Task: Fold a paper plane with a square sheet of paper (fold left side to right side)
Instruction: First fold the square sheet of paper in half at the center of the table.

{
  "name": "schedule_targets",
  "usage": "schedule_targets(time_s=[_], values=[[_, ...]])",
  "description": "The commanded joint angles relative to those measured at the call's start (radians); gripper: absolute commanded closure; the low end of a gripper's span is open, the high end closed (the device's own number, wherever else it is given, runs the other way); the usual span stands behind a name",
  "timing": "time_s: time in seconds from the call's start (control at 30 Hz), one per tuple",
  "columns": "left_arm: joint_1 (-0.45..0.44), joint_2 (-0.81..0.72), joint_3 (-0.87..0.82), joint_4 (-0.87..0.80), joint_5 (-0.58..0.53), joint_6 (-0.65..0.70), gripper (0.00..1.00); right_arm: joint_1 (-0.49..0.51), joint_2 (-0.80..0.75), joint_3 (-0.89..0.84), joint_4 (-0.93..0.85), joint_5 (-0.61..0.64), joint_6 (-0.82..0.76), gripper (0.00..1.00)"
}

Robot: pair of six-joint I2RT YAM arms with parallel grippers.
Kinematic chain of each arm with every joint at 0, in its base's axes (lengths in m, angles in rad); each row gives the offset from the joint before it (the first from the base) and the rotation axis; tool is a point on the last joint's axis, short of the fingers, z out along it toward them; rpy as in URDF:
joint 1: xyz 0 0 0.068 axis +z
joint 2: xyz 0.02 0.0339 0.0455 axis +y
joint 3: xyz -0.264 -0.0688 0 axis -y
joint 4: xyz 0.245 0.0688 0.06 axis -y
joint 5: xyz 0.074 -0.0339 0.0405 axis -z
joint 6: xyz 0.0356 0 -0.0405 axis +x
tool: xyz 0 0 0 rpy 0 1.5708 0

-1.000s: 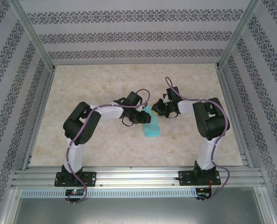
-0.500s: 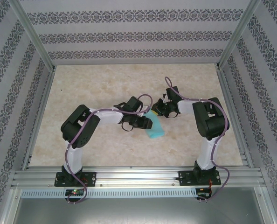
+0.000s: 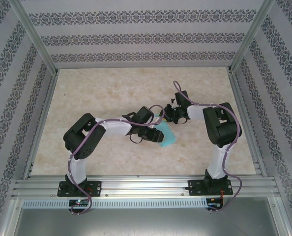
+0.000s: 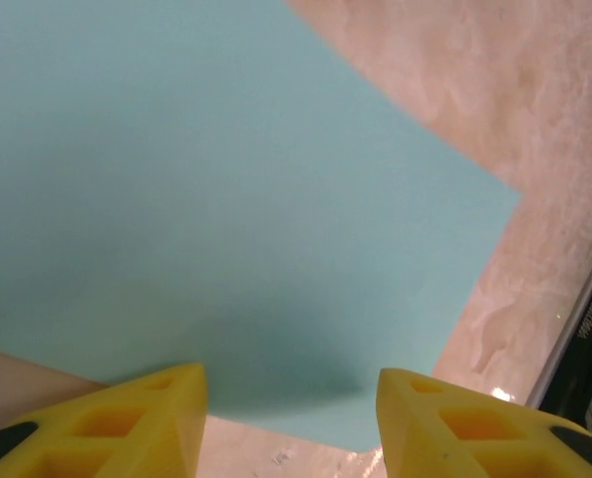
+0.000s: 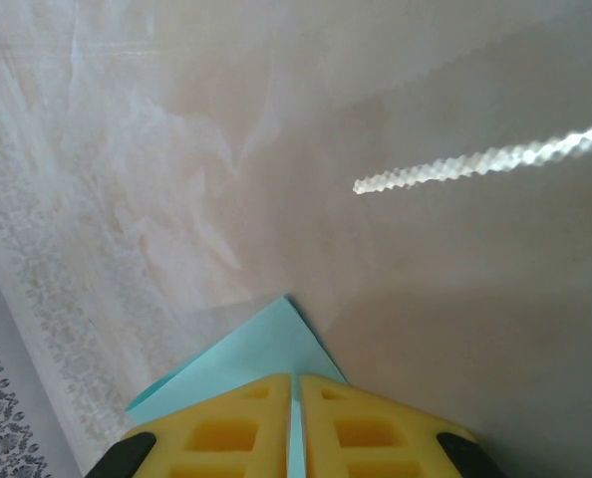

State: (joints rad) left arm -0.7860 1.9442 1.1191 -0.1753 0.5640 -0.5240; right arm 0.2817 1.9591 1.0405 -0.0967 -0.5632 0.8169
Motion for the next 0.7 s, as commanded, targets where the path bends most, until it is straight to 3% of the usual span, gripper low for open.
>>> schedule_targets(time_s=[0.0,0.3,0.67], values=[[-0.029,-0.056,-0.031,0.004,0.057,-0.017,0.5,0.008,0.05,-0.001,-0.057,0.08,-0.018,0.87],[0.055,-0.187,-0.055,0.022,0.03,-0.044,0.49,0.011,0.038,0.002,-0.069,0.084,-0.022,0.87],[0.075,-0.001,0.068,0.069,0.051,-0.079,0.5,0.011,0.035,0.002,-0.078,0.089,-0.031,0.87]])
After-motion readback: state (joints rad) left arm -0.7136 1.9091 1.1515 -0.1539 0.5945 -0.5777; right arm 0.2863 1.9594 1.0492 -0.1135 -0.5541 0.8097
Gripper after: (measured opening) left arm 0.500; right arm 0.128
